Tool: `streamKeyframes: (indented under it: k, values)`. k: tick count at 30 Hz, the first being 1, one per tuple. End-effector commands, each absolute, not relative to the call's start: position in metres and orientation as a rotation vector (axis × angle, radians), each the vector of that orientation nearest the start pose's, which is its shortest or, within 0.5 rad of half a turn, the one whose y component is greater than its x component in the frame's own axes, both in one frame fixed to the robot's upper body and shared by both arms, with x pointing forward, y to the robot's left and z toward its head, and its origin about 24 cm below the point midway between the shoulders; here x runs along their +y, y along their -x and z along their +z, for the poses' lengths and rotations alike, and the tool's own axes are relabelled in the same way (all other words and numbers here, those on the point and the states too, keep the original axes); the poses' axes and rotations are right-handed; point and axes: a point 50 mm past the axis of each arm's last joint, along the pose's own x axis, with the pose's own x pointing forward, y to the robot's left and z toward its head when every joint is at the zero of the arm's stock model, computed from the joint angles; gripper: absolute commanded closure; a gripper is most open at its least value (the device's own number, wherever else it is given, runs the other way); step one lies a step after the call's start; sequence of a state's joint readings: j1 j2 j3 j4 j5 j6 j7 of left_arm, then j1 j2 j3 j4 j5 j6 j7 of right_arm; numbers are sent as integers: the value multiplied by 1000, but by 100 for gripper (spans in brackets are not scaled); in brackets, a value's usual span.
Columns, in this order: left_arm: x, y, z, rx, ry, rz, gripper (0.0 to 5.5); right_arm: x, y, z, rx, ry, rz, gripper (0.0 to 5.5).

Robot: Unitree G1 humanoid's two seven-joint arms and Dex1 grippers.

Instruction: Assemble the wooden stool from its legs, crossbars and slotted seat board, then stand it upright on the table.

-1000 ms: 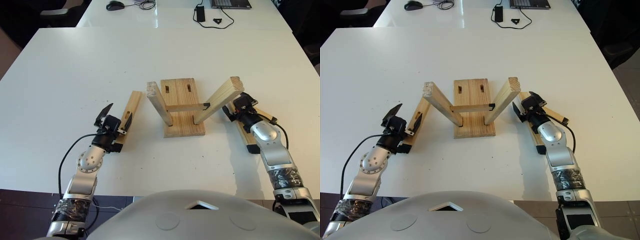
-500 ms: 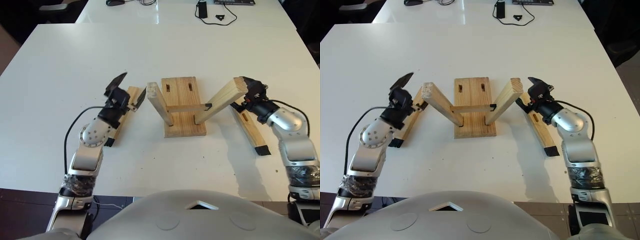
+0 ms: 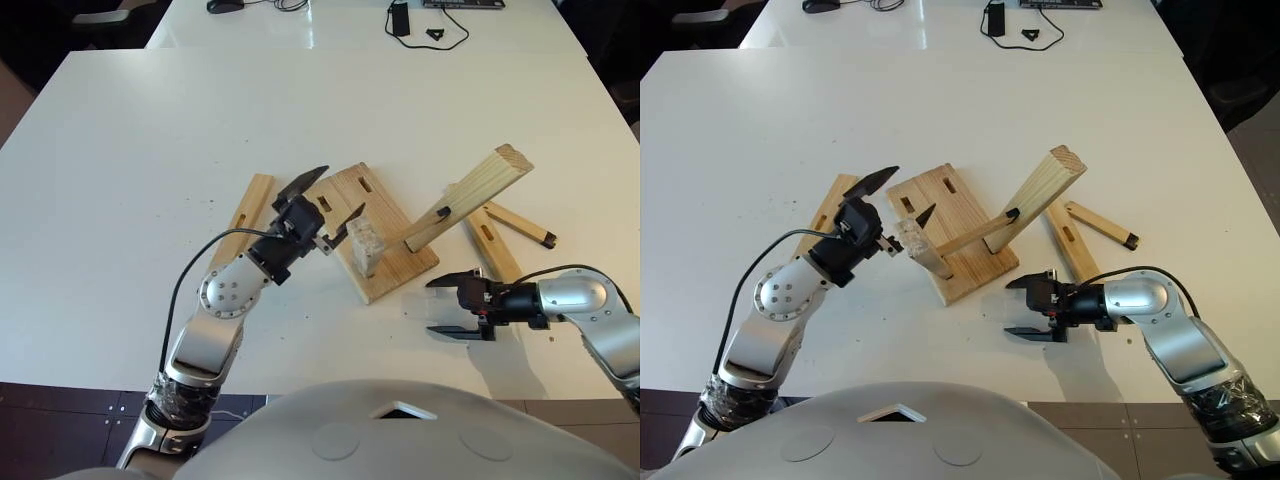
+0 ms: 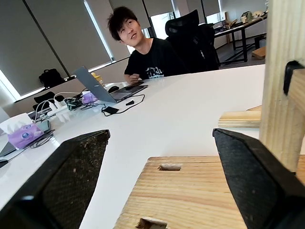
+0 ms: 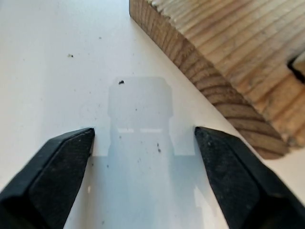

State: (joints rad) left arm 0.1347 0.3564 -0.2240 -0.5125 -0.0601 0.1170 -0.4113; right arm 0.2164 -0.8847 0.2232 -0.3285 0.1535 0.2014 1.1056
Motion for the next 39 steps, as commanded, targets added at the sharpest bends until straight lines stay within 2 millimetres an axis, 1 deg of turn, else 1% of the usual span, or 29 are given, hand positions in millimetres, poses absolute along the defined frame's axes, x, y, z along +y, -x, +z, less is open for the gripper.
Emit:
streamKeyframes:
  k: [1,3,6,10,14,17,19,20,22,25,26,28,32,34,36,38,39]
  values:
    - [143,-210,99,-73,-309,-691,148,-201,-195,51,572,480,1232,160]
    - [138,-209,96,-55,-320,-765,148,-204,-211,55,559,468,1181,160]
    - [117,-213,96,-68,-293,-853,148,-204,-228,56,553,479,1157,160]
    - [96,-228,98,-90,-267,-892,148,-197,-247,51,545,526,1175,160]
    - [66,-243,100,-114,-261,-944,148,-185,-268,46,525,582,1189,160]
    - [49,-246,105,-136,-280,-1021,148,-181,-281,45,513,608,1198,160]
    - [45,-246,106,-127,-285,-1061,148,-180,-289,43,510,633,1191,160]
    - [45,-244,106,-117,-292,-1079,148,-180,-294,42,510,646,1182,160]
    - [54,-241,102,-74,-315,-1086,148,-182,-303,40,503,681,1149,160]
    - [77,-239,91,18,-348,-1053,148,-186,-311,40,480,703,1100,160]
    - [85,-240,87,49,-358,-1031,148,-187,-311,41,466,696,1092,160]
    - [96,-240,83,83,-373,-997,148,-189,-310,45,443,688,1086,160]
    - [105,-235,87,90,-343,-970,148,-199,-303,52,412,701,1070,160]
    - [114,-230,93,86,-333,-981,148,-209,-294,56,416,710,1063,160]
    - [126,-227,99,87,-349,-989,148,-223,-279,58,443,717,1068,160]
    - [143,-229,106,88,-365,-976,148,-235,-258,58,486,722,1094,160]
    - [152,-234,111,84,-369,-958,148,-240,-244,59,514,710,1123,160]
